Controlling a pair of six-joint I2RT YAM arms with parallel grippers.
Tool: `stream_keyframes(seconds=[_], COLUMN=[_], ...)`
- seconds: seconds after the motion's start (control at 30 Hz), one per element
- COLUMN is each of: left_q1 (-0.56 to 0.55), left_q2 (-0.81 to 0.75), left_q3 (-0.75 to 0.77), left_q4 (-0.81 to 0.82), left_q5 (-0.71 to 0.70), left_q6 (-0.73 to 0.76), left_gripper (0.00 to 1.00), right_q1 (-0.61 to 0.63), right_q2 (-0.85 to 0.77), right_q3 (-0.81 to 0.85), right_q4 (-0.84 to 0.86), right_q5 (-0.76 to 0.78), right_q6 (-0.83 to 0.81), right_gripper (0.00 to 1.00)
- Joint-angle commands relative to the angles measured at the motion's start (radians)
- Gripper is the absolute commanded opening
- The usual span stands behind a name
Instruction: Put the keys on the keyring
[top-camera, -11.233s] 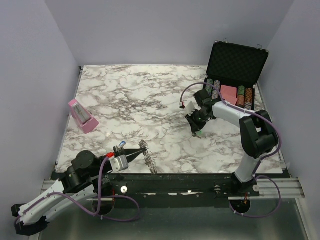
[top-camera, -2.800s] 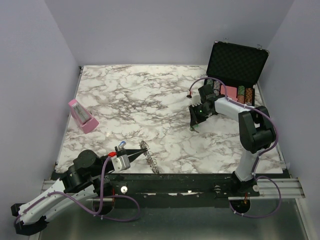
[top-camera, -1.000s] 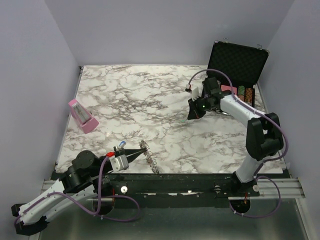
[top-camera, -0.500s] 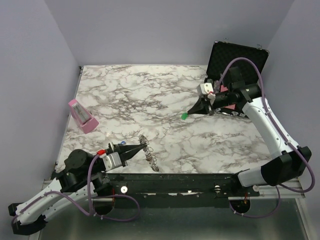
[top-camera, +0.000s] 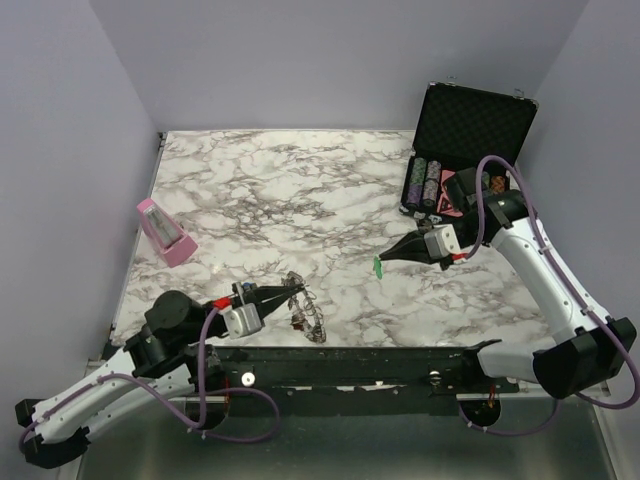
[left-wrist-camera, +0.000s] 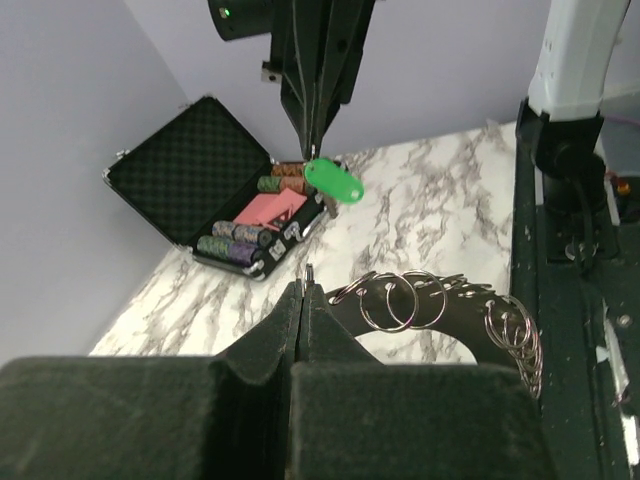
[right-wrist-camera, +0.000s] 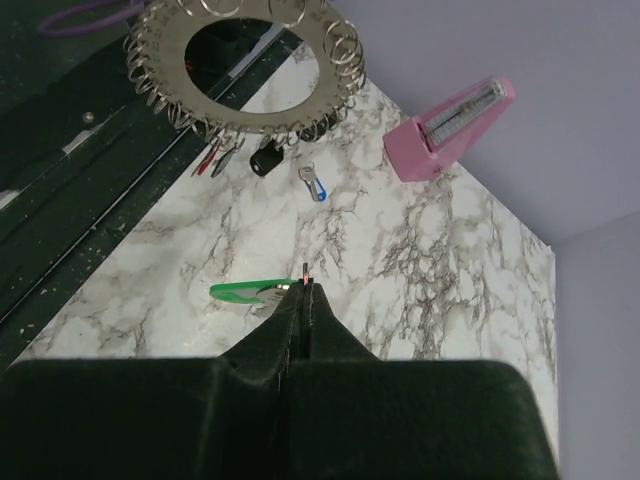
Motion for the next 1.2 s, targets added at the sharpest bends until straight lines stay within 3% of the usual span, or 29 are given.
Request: stream_keyframes(seconds=[0.0, 0.4, 0.47, 0.57, 0.63, 0.67, 0.73, 0.77, 0.83, 0.9, 1.03, 1.17], left_q1=[-0.006, -0.001, -0.001, 0.002, 0.002, 0.002, 0.004, 0.004, 0.004, 0.005, 0.004, 0.004], left_q2=[0.091, 0.193, 0.194, 0.188, 0.17, 0.159, 0.127, 0.106, 0.07, 0.035, -0.011, -0.026], left_q3=[0.004, -0.028, -0.034, -0.033, -0.03, -0.028, -0.025, -0.021, -0.016, -0.019, -0.046, -0.051], left_q4=[0.082, 0.185, 0.188, 0.163, 0.136, 0.121, 0.087, 0.068, 0.025, -0.005, -0.047, -0.068], left_q5=[0.024, 0.004, 0.003, -0.002, -0.009, -0.014, -0.029, -0.037, -0.057, -0.075, -0.112, -0.114], left_q6=[0.094, 0.125, 0.12, 0.122, 0.123, 0.126, 0.131, 0.133, 0.14, 0.146, 0.154, 0.148], left_gripper=[0.0, 0.0, 0.0, 0.0, 0.0, 0.0, 0.0, 0.0, 0.0, 0.0, 0.0, 0.0], right_q1=[0.001, 0.001, -0.002, -0.025, -0.066, -0.079, -0.077, -0.079, -0.081, -0.099, -0.145, -0.148], right_q2=[0.002, 0.036, 0.035, 0.021, 0.004, -0.007, -0.037, -0.042, -0.018, 0.036, 0.14, 0.234], right_q3=[-0.019, -0.08, -0.09, -0.117, -0.146, -0.151, -0.181, -0.177, -0.139, -0.093, -0.015, -0.062], right_q4=[-0.104, -0.104, -0.054, 0.075, 0.142, 0.22, 0.496, 0.512, 0.364, 0.268, 0.108, 0.132], right_q5=[-0.069, -0.211, -0.213, -0.178, -0.094, -0.01, 0.292, 0.448, 0.63, 0.786, 0.957, 1.037], right_q6=[-0.261, -0.165, -0.044, 0.298, 0.497, 0.683, 1.227, 1.256, 1.1, 1.078, 1.041, 1.09], right_gripper=[0.0, 0.01, 0.01, 0.0, 0.0, 0.0, 0.0, 0.0, 0.0, 0.0, 0.0, 0.01])
